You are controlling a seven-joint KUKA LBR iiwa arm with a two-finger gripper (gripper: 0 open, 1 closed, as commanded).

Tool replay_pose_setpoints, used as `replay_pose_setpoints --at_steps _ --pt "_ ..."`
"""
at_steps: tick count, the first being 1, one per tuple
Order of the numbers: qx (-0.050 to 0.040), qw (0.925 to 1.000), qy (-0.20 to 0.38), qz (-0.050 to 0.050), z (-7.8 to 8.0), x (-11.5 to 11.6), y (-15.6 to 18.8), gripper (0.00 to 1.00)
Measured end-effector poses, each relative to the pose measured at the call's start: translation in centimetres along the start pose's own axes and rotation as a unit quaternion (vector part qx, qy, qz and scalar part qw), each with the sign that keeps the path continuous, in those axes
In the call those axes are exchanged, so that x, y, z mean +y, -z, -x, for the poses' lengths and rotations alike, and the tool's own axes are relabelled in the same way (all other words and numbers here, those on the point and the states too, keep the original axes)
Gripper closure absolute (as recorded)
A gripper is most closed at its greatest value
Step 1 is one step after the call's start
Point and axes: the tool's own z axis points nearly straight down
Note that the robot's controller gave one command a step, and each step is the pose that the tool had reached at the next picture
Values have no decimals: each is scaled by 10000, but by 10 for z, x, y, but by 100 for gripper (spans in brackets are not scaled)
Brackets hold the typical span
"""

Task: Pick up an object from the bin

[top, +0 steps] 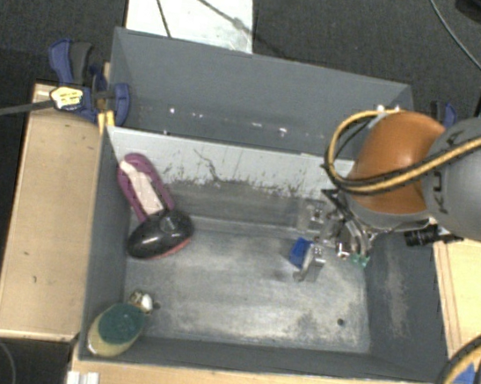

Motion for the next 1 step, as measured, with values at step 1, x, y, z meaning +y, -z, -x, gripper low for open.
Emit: replay_pose_setpoints --at_steps 1 --pt "25 9951 -990 -15 -2 -15 -2 0"
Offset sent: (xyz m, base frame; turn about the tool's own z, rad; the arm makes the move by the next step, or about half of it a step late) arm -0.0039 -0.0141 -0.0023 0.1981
